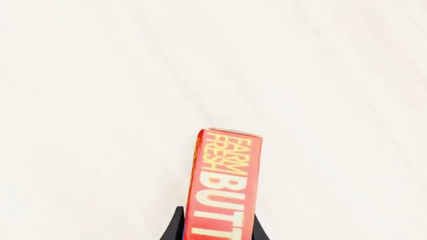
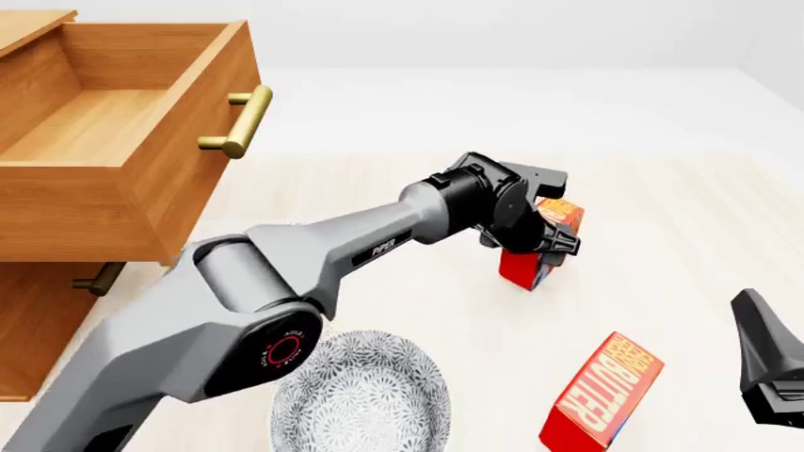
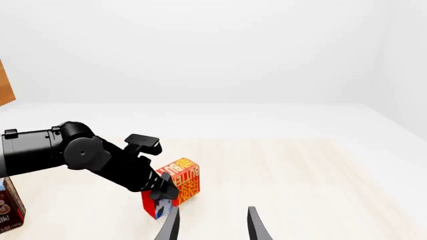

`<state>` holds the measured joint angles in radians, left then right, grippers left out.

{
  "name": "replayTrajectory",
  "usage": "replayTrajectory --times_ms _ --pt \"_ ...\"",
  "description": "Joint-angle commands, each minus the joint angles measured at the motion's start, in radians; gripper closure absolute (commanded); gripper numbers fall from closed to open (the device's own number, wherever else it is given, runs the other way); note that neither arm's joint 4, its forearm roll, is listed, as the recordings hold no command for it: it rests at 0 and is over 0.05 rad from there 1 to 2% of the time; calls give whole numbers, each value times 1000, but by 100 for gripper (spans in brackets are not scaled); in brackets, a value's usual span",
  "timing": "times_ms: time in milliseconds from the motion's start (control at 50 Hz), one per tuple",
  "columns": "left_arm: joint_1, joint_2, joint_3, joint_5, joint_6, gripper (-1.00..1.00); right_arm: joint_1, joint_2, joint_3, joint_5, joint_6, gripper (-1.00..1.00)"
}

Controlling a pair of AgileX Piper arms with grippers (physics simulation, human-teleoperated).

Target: Put the butter at the front in the top drawer of the cabinet and close it.

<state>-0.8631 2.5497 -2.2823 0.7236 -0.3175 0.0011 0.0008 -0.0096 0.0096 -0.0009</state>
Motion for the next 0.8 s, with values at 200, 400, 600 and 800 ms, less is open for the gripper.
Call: replayTrajectory --times_ms 200,400,600,800 --pt "26 -228 141 -5 50 100 0 0 1 -1 0 -100" --pt "32 -361 260 -23 41 100 0 0 1 -1 1 -100" --pt "30 -435 337 -31 39 100 0 0 1 -1 0 -100" --pt "47 -527 377 17 76 100 0 0 1 -1 0 -100"
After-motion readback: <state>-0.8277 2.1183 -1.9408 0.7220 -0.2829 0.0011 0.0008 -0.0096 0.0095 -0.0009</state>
